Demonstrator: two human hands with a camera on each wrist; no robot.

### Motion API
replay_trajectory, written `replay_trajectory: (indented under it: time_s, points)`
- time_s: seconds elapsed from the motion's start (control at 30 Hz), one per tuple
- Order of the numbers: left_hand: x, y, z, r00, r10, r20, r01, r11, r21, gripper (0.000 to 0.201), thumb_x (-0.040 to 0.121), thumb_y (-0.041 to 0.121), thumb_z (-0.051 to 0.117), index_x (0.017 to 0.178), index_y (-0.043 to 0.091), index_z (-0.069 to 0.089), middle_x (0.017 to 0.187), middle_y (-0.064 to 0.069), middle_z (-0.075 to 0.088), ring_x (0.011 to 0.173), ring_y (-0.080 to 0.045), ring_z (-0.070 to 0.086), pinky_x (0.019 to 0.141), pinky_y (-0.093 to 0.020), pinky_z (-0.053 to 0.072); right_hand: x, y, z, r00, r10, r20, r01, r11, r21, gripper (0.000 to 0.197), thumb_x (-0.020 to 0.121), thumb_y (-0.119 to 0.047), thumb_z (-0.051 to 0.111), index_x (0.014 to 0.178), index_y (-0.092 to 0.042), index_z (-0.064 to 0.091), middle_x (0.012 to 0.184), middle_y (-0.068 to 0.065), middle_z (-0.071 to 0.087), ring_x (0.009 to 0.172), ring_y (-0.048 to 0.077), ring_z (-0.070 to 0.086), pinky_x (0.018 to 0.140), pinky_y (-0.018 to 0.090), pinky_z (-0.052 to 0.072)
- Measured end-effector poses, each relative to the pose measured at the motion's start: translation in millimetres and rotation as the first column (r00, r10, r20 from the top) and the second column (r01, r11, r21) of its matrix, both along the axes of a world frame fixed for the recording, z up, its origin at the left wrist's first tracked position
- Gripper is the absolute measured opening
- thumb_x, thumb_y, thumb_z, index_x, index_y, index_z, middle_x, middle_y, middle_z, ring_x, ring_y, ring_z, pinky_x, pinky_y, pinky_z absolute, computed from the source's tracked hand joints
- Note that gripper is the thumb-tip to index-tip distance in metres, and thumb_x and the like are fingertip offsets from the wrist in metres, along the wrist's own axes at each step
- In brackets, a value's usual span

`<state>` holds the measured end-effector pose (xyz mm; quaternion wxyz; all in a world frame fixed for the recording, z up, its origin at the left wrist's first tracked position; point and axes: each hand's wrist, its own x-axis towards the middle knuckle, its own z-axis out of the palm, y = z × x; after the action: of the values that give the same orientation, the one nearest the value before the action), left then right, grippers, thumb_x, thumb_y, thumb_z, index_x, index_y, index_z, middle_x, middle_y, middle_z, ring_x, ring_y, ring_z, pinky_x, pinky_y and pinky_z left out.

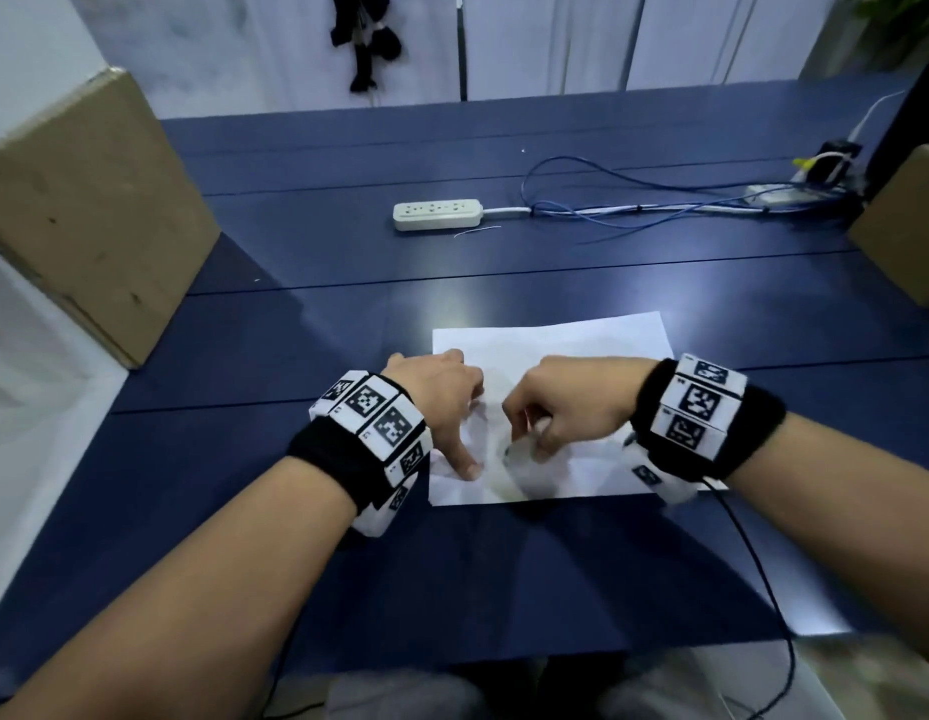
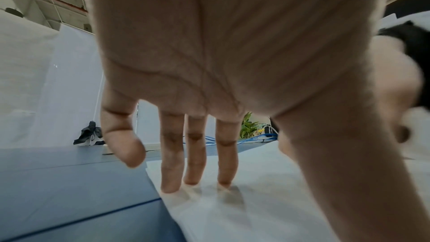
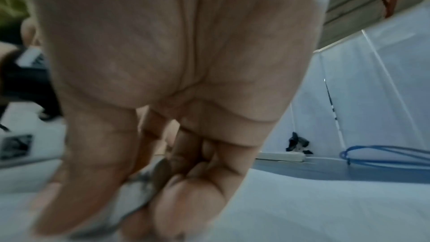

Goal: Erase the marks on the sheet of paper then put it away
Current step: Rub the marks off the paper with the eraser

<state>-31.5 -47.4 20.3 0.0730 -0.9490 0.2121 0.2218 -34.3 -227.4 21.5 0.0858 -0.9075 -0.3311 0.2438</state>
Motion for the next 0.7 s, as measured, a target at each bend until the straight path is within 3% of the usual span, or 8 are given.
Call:
replay_trajectory:
  time_s: [0.13, 0.2, 0.33, 0.43, 0.53, 0.6, 0.7]
  points:
    - [-2, 3, 0, 1.0, 0.02, -0.009, -0.021, 1.0, -0.023, 0.089, 0.051, 0.067, 0.083, 0.126, 0.031, 0.053, 0.115, 0.007, 0.046, 0.103, -0.017, 0.055, 0.08, -0.04, 0.037, 29, -5, 1, 0.955, -0.248, 0.162, 0.239, 0.968, 0.077, 0.018, 0.08, -0.039, 0.065, 0.09, -0.025, 0.064, 0.077, -0.005, 0.058, 0.083, 0.024, 0.06, 0.071, 0.033, 0.05]
    - [-1, 4, -1, 1.0, 0.025, -0.015, -0.026, 0.999, -0.025, 0.089, 0.053, 0.066, 0.084, 0.128, 0.03, 0.052, 0.116, 0.007, 0.046, 0.104, -0.018, 0.055, 0.079, -0.039, 0.038, 19, -10, 1, 0.976, -0.176, 0.131, 0.168, 0.983, 0.074, 0.014, 0.079, -0.037, 0.067, 0.087, -0.025, 0.063, 0.072, -0.011, 0.056, 0.078, 0.02, 0.057, 0.068, 0.029, 0.046]
    - [1, 3, -3, 1.0, 0.014, -0.021, -0.015, 1.0, -0.017, 0.093, 0.053, 0.066, 0.083, 0.131, 0.029, 0.05, 0.119, 0.007, 0.046, 0.106, -0.018, 0.055, 0.077, -0.037, 0.039, -16, -11, -1, 0.992, 0.026, -0.121, -0.026, 1.0, 0.001, 0.016, 0.073, -0.025, 0.075, 0.085, -0.024, 0.065, 0.074, -0.008, 0.064, 0.071, 0.01, 0.056, 0.065, 0.025, 0.046]
    - [1, 1, -2, 1.0, 0.012, -0.021, -0.013, 1.0, -0.012, 0.089, 0.054, 0.065, 0.084, 0.129, 0.031, 0.051, 0.117, 0.008, 0.046, 0.103, -0.017, 0.056, 0.076, -0.036, 0.037, 5, -8, -2, 0.998, -0.059, 0.036, 0.058, 0.998, 0.015, 0.016, 0.076, -0.028, 0.073, 0.091, -0.025, 0.066, 0.071, -0.009, 0.059, 0.073, 0.014, 0.055, 0.066, 0.029, 0.045]
    - [1, 0, -1, 1.0, 0.01, -0.022, -0.01, 1.0, 0.0, 0.088, 0.053, 0.066, 0.083, 0.129, 0.033, 0.051, 0.118, 0.008, 0.046, 0.104, -0.016, 0.055, 0.076, -0.037, 0.04, 31, -11, -1, 0.951, -0.262, 0.163, 0.254, 0.965, 0.067, 0.019, 0.079, -0.039, 0.069, 0.092, -0.026, 0.062, 0.085, -0.002, 0.062, 0.082, 0.023, 0.058, 0.073, 0.034, 0.051]
    - [2, 0, 1, 1.0, 0.001, -0.026, -0.001, 1.0, 0.014, 0.092, 0.052, 0.066, 0.083, 0.131, 0.033, 0.049, 0.118, 0.007, 0.045, 0.106, -0.016, 0.054, 0.079, -0.039, 0.045, 27, -16, -3, 0.967, -0.22, 0.129, 0.21, 0.974, 0.085, 0.015, 0.078, -0.037, 0.069, 0.086, -0.028, 0.06, 0.078, -0.007, 0.06, 0.08, 0.02, 0.059, 0.072, 0.032, 0.05]
    - [5, -2, 2, 0.999, -0.014, -0.038, 0.015, 1.0, 0.027, 0.098, 0.051, 0.067, 0.084, 0.135, 0.034, 0.046, 0.119, 0.007, 0.045, 0.107, -0.017, 0.054, 0.083, -0.041, 0.049, -4, -17, -2, 0.996, -0.033, -0.078, 0.037, 0.998, 0.049, 0.014, 0.074, -0.025, 0.074, 0.084, -0.026, 0.065, 0.071, -0.01, 0.061, 0.068, 0.008, 0.054, 0.064, 0.021, 0.045]
